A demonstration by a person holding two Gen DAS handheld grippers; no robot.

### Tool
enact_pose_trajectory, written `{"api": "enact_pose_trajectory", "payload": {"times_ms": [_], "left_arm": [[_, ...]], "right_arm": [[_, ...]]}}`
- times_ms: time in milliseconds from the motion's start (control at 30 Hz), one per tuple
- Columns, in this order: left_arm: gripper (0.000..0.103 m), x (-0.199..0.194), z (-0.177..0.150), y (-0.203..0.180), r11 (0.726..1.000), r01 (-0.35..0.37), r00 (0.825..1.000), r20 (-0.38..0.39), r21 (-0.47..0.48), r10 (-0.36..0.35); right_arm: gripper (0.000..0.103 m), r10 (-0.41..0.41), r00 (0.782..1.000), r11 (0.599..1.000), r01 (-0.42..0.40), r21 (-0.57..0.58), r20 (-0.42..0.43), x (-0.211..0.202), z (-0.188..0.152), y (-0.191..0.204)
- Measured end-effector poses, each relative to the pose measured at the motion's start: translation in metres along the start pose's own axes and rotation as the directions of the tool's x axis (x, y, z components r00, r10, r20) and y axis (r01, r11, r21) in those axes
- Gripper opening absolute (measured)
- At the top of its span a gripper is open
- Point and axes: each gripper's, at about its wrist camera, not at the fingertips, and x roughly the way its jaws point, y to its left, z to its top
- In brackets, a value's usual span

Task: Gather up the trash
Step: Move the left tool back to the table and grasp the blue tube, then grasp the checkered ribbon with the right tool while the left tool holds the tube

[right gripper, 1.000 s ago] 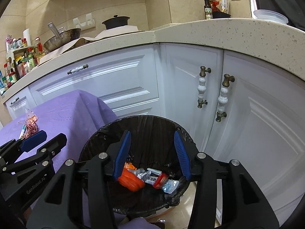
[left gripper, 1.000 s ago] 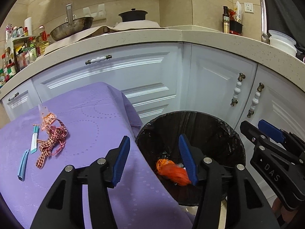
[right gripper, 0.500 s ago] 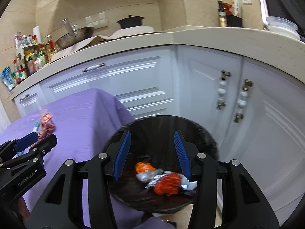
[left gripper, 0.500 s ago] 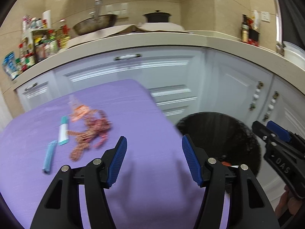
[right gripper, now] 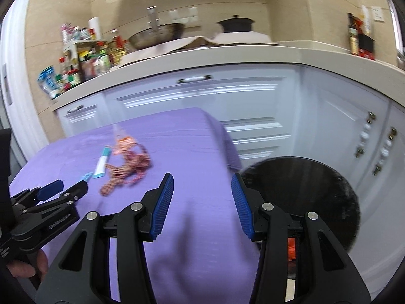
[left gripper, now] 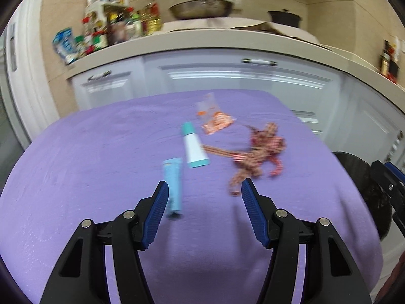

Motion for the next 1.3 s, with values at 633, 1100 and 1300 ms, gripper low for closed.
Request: {"api": "enact_pose_trajectory", "payload": {"times_ms": [633, 1100, 1300], "left_arm": [[0.02, 0.041, 0.002, 0.026, 1.0, 0.016, 0.985, -0.175, 0.012, -0.014], [0.009, 0.022, 0.004, 0.068, 1.0, -0.005, 0.995, -0.096, -0.03, 0.002], [0.009, 0.013, 0.003, 0.11, 0.995, -0.058, 0.996, -0.069, -0.081, 0.053]], "right_arm": [[0.051, 0.088, 0.993, 0.994, -0.092, -0.054, -0.079, 0.028, 0.01, 0.055], [0.056, 0.1, 0.984, 0.991, -0.111, -0.069, -0.144, 0.057, 0.013, 0.089], [0.06, 0.062, 0.979, 0.995, -0.077, -0.07, -0.193, 0.081, 0.015, 0.101]]}}
